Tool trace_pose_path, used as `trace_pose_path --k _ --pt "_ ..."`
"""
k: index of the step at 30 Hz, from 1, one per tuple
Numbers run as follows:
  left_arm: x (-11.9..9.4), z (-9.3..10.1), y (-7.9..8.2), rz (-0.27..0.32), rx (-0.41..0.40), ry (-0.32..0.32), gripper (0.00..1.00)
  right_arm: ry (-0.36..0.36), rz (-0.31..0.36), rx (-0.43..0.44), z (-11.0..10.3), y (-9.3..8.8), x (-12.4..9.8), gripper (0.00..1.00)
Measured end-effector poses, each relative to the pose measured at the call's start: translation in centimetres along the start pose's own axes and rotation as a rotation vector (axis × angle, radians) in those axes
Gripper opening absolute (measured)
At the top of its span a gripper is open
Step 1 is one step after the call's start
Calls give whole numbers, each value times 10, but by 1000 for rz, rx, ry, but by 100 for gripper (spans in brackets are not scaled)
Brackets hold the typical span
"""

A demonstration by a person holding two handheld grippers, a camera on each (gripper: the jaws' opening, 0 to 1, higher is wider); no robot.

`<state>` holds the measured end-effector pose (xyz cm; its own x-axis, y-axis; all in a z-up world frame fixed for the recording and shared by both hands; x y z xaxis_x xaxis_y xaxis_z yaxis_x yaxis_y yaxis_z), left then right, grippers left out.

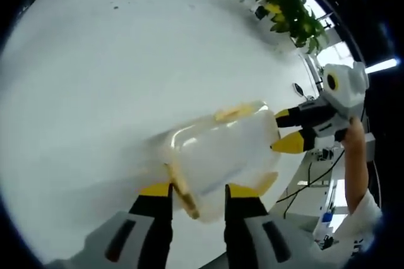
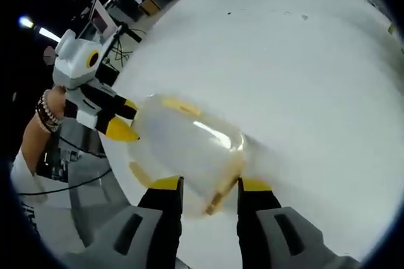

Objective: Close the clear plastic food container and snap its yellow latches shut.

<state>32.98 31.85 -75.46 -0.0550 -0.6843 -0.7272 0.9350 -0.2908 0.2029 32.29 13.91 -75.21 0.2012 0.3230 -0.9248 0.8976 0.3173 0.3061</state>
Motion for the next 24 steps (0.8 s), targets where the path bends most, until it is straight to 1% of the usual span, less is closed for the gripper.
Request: trace_pose_path --k 7,10,12,16,20,24 --pt "0 1 0 2 -3 -3 25 4 -26 36 -2 -2 0 28" --pt "1 1 0 4 -2 -3 25 3 -33 37 -3 -3 0 28" --pt "1 1 0 6 -4 -3 25 9 -43 64 -2 -4 0 27" --pt "1 2 0 6 -3 -2 25 8 -45 68 -3 -4 0 27" --pt "1 1 0 7 -5 -2 25 19 -67 115 -1 -5 2 26" --pt "1 1 0 10 -7 -4 25 22 -69 130 0 -5 2 25"
Point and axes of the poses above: the point that each gripper's makers call its tool centre point, and the gripper's own axes: x roughly forward along the fingers, z roughly to its right, y roughly out of its top, the point moved 4 cm from there along -x, roughly backward along the fingers, and after that the axes turned 15 degrees about -y, right-handed, at the moved point
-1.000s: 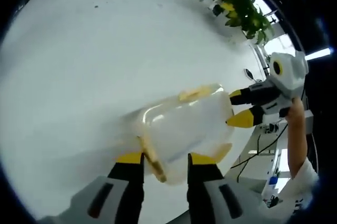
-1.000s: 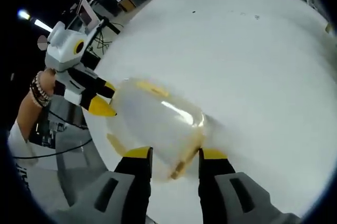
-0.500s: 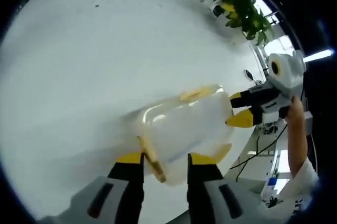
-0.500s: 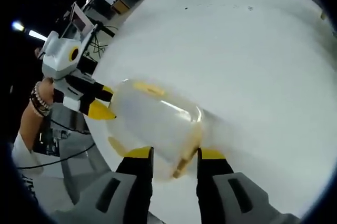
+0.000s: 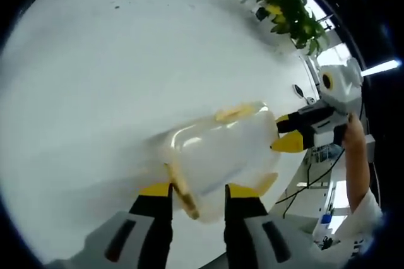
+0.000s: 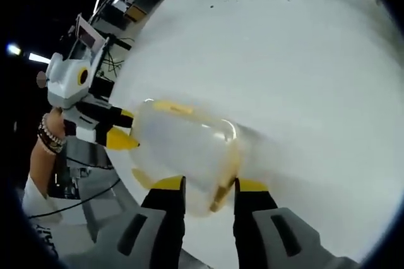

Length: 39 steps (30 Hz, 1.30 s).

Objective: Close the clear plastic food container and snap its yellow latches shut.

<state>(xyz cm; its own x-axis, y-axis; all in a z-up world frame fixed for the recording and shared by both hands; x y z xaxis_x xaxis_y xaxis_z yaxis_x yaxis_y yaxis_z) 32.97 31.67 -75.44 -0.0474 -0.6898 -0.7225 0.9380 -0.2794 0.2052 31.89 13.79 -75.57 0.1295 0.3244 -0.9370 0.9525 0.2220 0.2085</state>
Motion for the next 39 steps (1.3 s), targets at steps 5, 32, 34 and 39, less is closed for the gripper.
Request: trace_pose_path --k 5,32,34,39 --pt "1 1 0 7 -4 0 25 12 -7 20 1 -1 0 21" --pt "-4 -1 -1 14 97 -12 26 -31 50 -154 -1 4 -5 24" --pt "-6 -1 0 19 155 2 27 -50 64 -234 -3 2 -8 24" --pt "-14 2 5 13 355 60 26 -83 78 -309 -7 -1 -12 23"
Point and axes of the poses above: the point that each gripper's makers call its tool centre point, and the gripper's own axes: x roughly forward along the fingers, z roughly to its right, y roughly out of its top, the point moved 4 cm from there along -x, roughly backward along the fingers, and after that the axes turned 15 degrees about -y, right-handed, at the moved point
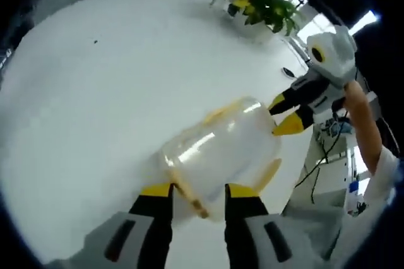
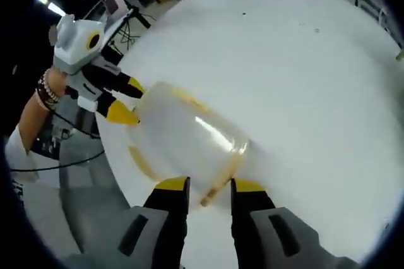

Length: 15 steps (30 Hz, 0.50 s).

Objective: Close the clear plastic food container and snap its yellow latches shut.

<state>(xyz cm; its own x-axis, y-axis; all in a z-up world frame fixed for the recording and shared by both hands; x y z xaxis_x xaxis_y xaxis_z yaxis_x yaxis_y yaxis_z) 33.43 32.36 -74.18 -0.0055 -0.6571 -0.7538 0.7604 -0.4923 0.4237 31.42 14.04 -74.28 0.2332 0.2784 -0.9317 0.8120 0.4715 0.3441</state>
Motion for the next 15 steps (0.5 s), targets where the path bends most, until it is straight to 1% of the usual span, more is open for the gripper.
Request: trace_pose_path --k 1,2,3,4,5,7,8,10,12,13,14,15 --pt "-2 3 2 15 39 2 29 -13 16 -26 1 0 -1 22" --pt "-3 6 3 23 60 -17 35 -25 21 -25 1 0 -3 20" --pt "-6 10 4 35 65 -19 37 -55 36 -50 5 3 -5 18" --pt "-8 11 5 44 74 -19 39 -68 43 -65 7 3 -7 18" --pt "-10 12 9 60 113 -24 38 -69 49 -59 7 5 -10 17" --pt "-11 12 18 100 180 -10 38 -66 76 -56 7 10 -15 17" --pt "-12 15 22 111 222 -4 37 -65 94 -53 7 14 -18 17" --pt "-12 18 26 136 268 18 32 -72 120 -65 8 20 -21 16" --pt "-10 23 30 159 309 10 24 -77 145 -92 6 26 -22 13" --pt "-9 26 30 175 313 4 21 -77 146 -93 4 27 -22 12" --pt "-7 29 32 191 322 -8 18 -77 151 -99 4 28 -22 11" --pt "-3 31 33 208 323 -35 18 -77 159 -111 1 31 -21 10"
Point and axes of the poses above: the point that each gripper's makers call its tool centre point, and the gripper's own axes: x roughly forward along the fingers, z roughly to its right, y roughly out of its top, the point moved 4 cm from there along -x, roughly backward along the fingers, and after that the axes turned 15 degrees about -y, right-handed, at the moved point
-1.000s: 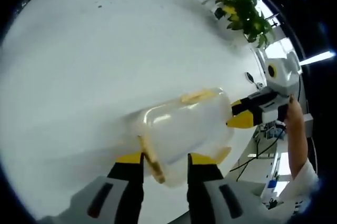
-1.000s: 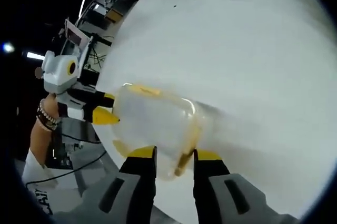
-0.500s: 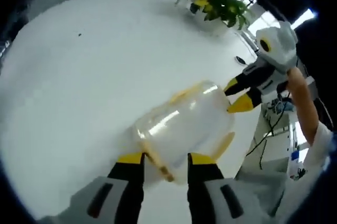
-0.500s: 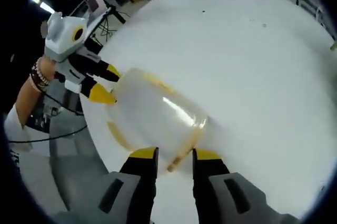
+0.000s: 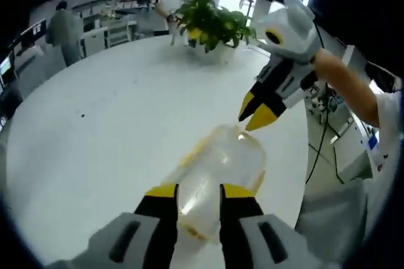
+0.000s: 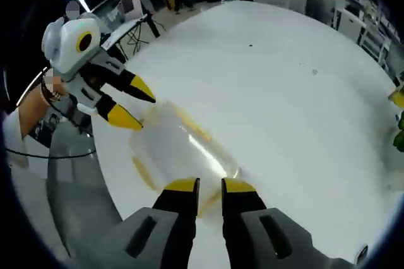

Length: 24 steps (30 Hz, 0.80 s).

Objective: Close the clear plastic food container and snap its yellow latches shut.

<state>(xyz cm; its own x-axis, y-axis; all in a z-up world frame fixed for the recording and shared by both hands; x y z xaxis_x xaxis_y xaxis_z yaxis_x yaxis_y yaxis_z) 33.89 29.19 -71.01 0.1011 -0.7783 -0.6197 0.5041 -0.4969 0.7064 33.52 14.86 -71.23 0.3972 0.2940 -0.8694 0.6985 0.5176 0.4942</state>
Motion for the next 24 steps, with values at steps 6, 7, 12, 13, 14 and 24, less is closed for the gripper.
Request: trace_pose_path --k 6,7,12,13,14,24 --pt "14 7 -4 15 -18 -27 14 5 19 -39 -10 10 8 7" --pt "15 9 -4 16 -10 -33 12 11 20 -41 -13 12 10 7" --pt "23 15 -3 43 -34 -66 8 32 23 -65 -23 19 18 4" --pt "25 16 -4 42 -31 -65 7 38 22 -69 -25 20 20 3" --pt "27 16 -5 35 -28 -64 6 45 23 -71 -27 21 21 2" --pt "37 23 -5 41 -1 -92 0 66 24 -96 -38 27 33 0"
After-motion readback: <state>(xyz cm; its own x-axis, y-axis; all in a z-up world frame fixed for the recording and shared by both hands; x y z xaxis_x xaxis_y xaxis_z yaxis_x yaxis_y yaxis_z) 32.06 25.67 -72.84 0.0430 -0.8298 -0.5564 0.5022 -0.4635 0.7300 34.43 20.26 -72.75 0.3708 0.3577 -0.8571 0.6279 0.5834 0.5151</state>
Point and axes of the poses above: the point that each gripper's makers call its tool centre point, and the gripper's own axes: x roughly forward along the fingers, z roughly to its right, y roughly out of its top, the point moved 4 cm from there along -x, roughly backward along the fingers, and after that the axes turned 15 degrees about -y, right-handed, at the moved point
